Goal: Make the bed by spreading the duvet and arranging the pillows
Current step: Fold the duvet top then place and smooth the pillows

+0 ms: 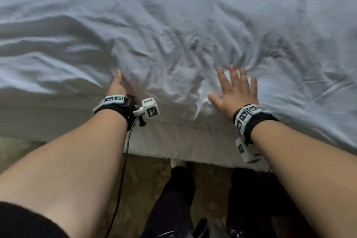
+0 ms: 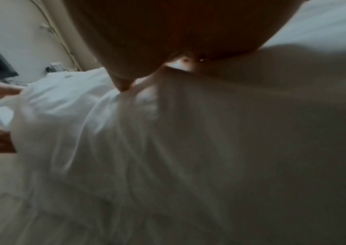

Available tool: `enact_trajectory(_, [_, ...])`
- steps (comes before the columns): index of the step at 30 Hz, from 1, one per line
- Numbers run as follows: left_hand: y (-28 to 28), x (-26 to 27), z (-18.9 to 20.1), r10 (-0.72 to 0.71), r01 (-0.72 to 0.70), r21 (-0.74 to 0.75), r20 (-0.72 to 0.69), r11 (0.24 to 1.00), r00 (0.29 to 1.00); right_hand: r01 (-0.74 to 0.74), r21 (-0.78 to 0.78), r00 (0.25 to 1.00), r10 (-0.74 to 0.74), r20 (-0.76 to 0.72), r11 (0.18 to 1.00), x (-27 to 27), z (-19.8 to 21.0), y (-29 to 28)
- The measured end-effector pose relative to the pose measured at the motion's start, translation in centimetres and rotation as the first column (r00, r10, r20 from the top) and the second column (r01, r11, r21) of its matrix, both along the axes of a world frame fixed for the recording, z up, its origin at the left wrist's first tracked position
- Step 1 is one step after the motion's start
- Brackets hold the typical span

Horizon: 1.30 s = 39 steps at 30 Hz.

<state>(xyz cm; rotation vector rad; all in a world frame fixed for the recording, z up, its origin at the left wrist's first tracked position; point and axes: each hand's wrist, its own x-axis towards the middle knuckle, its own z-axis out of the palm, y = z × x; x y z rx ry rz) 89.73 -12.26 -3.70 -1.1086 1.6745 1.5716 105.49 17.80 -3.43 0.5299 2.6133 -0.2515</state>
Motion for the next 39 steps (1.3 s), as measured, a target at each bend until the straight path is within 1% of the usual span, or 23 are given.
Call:
enact_trajectory(2, [1.3, -0.8, 2.3, 0.015, -0.011, 0.049, -0.066, 0.999, 0.998, 0.046, 0.032, 0.999, -0.046, 0.001, 0.998, -0.3, -1.0, -0.6])
enact_trajectory(3, [0.7, -1.3, 2.1, 0.012, -0.007, 0.063, -0.075, 0.998, 0.997, 0.064, 0.042, 0.998, -0.065, 0.012, 0.997, -0.5, -1.5, -0.6])
enact_trajectory(5, [-1.8, -1.6, 1.2, 0.005, 0.003, 0.079, -0.090, 0.997, 0.996, 0.096, 0.057, 0.994, -0.098, 0.044, 0.994, -0.7, -2.4, -0.3])
enact_trajectory(6, [-3.8, -1.3, 0.2, 0.033, -0.027, 0.066, -0.087, 0.997, 0.996, 0.106, 0.061, 0.992, -0.110, 0.062, 0.993, -0.8, -2.8, -0.3])
enact_trajectory(9, [-8.7, 1.2, -2.6, 0.175, -0.175, 0.029, 0.011, 0.984, 0.985, 0.094, 0.036, 0.985, -0.098, 0.141, 0.995, -0.8, -4.0, -1.0])
enact_trajectory(11, [-9.3, 1.9, -3.0, 0.255, -0.256, 0.092, 0.026, 0.962, 0.967, 0.112, 0.033, 0.976, -0.116, 0.185, 0.993, -0.8, -4.5, -1.3])
enact_trajectory(14, [-8.3, 0.7, -0.5, 0.270, -0.246, 0.236, -0.076, 0.940, 0.960, 0.165, 0.052, 0.958, -0.172, 0.230, 0.985, -1.2, -4.7, -1.0])
enact_trajectory(15, [-8.2, -0.5, 0.2, 0.262, -0.236, 0.228, -0.092, 0.945, 0.961, 0.167, 0.060, 0.954, -0.176, 0.244, 0.984, -1.4, -4.8, -0.7])
enact_trajectory(16, [-8.2, -1.7, 0.6, 0.231, -0.213, 0.161, -0.101, 0.964, 0.968, 0.164, 0.068, 0.947, -0.177, 0.267, 0.984, -1.6, -4.9, -0.5])
enact_trajectory(17, [-8.3, -2.8, 0.8, 0.182, -0.175, 0.076, -0.099, 0.982, 0.978, 0.163, 0.075, 0.938, -0.178, 0.297, 0.984, -1.9, -4.8, -0.4])
enact_trajectory(19, [-8.7, -3.8, 1.0, 0.070, -0.071, -0.015, -0.053, 0.997, 0.996, 0.189, 0.083, 0.921, -0.206, 0.329, 0.978, -3.3, -4.1, -0.8])
enact_trajectory(20, [-9.0, -3.6, 1.2, 0.025, -0.026, -0.046, -0.032, 0.999, 0.999, 0.216, 0.093, 0.925, -0.234, 0.298, 0.972, -4.3, -3.4, -1.5])
enact_trajectory(22, [-9.6, -3.0, 1.5, -0.016, 0.015, -0.091, -0.015, 0.996, 1.000, 0.245, 0.115, 0.958, -0.259, 0.127, 0.963, -6.5, -1.8, -3.4])
enact_trajectory(24, [-10.7, -2.4, 1.4, -0.026, 0.020, -0.139, -0.037, 0.990, 0.999, 0.210, 0.060, 0.978, -0.209, -0.023, 0.976, -8.2, -0.7, -5.5])
enact_trajectory(25, [-11.4, -2.2, 1.1, 0.009, -0.016, -0.134, -0.054, 0.991, 0.999, 0.165, 0.021, 0.985, -0.164, -0.056, 0.986, -8.8, -0.4, -6.5])
enact_trajectory(26, [-12.5, -2.2, 0.8, 0.051, -0.058, -0.108, -0.066, 0.992, 0.997, 0.114, -0.019, 0.991, -0.115, -0.071, 0.993, -9.5, -0.2, -7.5])
enact_trajectory(27, [-13.7, -2.1, 0.6, 0.152, -0.154, -0.042, -0.060, 0.987, 0.987, 0.070, -0.056, 0.995, -0.074, -0.068, 0.996, -10.1, 0.1, -8.5])
enact_trajectory(29, [-15.2, -1.7, 2.2, 0.355, -0.351, 0.093, -0.030, 0.932, 0.935, 0.006, -0.100, 0.999, -0.009, -0.031, 0.995, -11.3, 0.9, -10.1])
enact_trajectory(30, [-15.4, -1.4, 4.0, 0.395, -0.391, 0.119, -0.017, 0.913, 0.918, -0.013, -0.101, 1.000, 0.011, -0.019, 0.995, -11.7, 1.5, -10.8])
enact_trajectory(32, [-16.2, -1.8, 6.6, 0.400, -0.398, 0.117, 0.004, 0.910, 0.917, -0.053, -0.095, 0.998, 0.051, -0.027, 0.994, -13.1, 2.4, -12.1])
enact_trajectory(34, [-18.1, -2.7, 7.9, 0.445, -0.441, 0.119, -0.009, 0.890, 0.896, -0.083, -0.102, 0.996, 0.081, -0.020, 0.991, -14.5, 3.2, -13.6])
enact_trajectory(37, [-21.9, -5.7, 6.8, 0.478, -0.473, 0.158, 0.010, 0.867, 0.878, -0.124, -0.102, 0.992, 0.122, -0.030, 0.987, -17.3, 3.5, -17.0])
enact_trajectory(39, [-24.7, -7.9, 4.9, 0.487, -0.488, 0.125, 0.035, 0.864, 0.873, -0.114, -0.103, 0.993, 0.109, -0.047, 0.988, -19.4, 3.0, -19.8])
